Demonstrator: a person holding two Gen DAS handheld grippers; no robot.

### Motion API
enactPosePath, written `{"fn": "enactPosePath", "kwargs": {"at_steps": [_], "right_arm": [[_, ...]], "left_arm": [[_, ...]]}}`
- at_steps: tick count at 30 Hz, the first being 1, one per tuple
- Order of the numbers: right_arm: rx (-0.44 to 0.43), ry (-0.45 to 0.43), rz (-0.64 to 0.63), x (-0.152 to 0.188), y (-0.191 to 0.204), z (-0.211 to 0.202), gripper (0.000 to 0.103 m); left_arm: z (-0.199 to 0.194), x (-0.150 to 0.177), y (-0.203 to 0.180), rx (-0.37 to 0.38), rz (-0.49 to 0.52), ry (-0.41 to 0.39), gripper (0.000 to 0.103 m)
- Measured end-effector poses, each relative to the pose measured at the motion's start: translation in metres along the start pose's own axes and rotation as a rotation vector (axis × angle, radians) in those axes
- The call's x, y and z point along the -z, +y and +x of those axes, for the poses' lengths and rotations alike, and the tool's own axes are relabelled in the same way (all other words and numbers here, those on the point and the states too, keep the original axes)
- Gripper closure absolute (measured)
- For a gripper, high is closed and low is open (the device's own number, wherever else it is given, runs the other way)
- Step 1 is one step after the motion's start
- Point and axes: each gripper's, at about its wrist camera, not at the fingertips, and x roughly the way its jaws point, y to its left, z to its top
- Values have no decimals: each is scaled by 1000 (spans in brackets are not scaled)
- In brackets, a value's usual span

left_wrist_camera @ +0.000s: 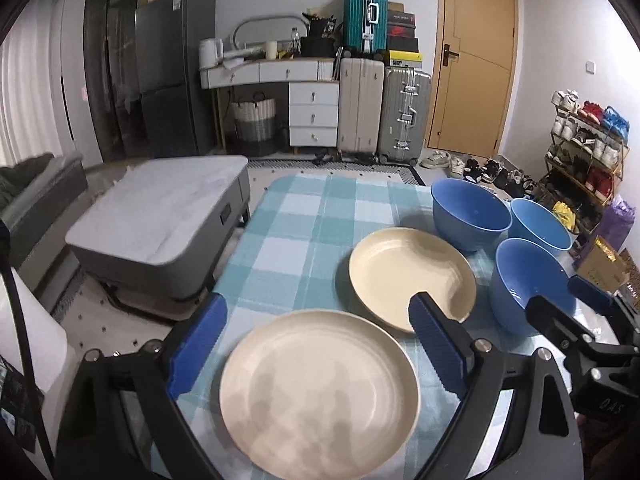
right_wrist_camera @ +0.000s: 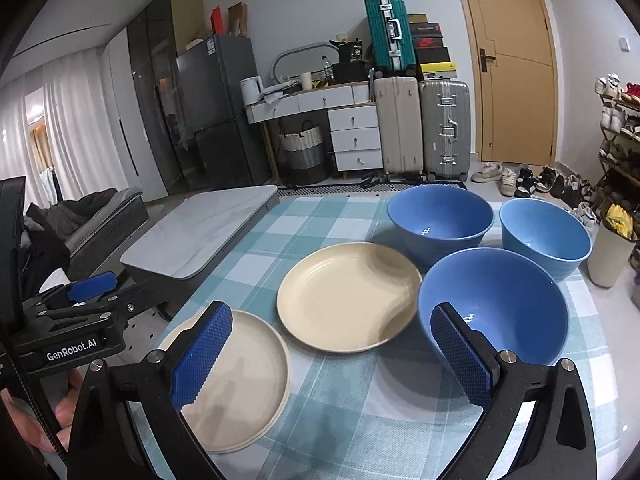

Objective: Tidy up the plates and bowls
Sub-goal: 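Lower the plates flat onto the table and open both tools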

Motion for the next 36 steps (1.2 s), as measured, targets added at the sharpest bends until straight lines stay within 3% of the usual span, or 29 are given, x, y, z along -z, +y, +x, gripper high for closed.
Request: {"fn": "enactPosePath", "kwargs": {"at_steps": [4,15,24,26,30,36], "right_arm": [[21,-36,-4,-1,-2,-3,2],[32,-88,-45,-1,2,-6,2],[51,-56,-52,-19,-1,10,2],[45,-34,-42,-25,-4,17,2],[58,20,-28,-40,-9,36,2],[94,52,-37,-61,-15,60,2]], "left_arm": [[1,-2,-3,-11,13,-21,9],[24,-4,-4,21,18,38,8],[64,-24,3,30,46,116,8],[75,-30,3,58,69,136,8],[101,-42,0,30,115,189,8],[150,-55,-2,97,108,344,9]]}}
